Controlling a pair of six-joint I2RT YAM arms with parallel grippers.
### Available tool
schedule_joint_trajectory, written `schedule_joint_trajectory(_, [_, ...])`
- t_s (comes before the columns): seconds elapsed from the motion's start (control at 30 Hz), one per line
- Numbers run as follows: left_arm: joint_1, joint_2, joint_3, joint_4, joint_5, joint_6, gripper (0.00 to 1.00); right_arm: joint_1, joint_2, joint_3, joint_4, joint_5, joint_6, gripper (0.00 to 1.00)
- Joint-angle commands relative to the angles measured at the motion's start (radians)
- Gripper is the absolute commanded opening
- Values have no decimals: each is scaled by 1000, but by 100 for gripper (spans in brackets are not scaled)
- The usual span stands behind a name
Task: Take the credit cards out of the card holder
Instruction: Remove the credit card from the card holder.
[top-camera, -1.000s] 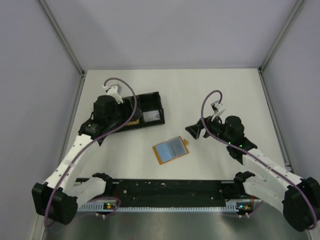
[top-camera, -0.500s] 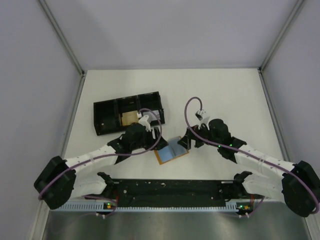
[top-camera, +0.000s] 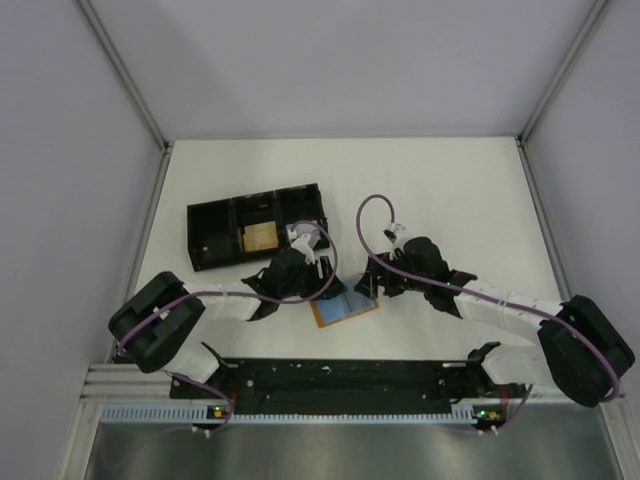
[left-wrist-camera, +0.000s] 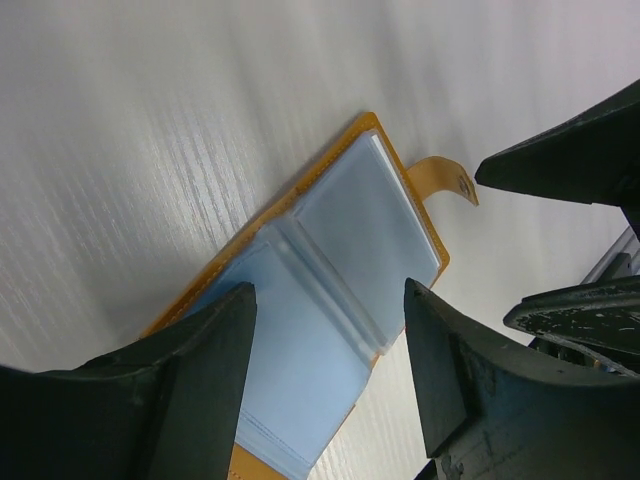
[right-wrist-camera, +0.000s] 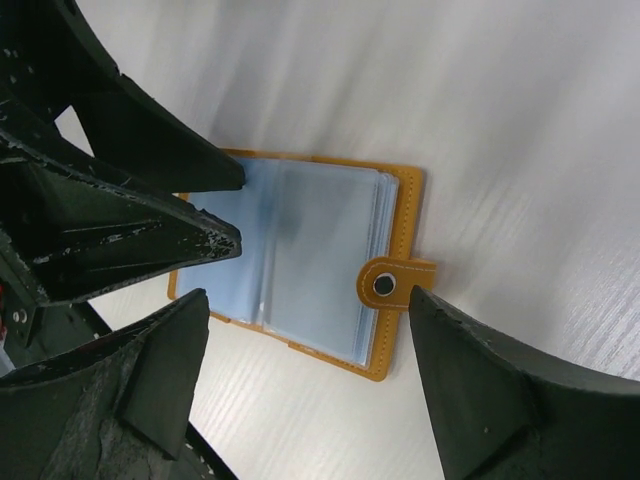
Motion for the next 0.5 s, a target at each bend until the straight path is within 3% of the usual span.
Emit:
schedule_joint_trajectory(0.0, [-4, 19, -25, 63, -17, -37, 65, 11, 41, 57, 27, 44, 32, 78])
schedule_joint_trajectory(0.23, [-4, 1, -52, 38, -28, -55, 63, 11, 81, 80, -16, 92, 45, 72])
schedule_joint_trajectory(0.47, [-4, -13, -62, 18, -20, -61, 62, 13, 82, 83, 4, 53, 63, 59])
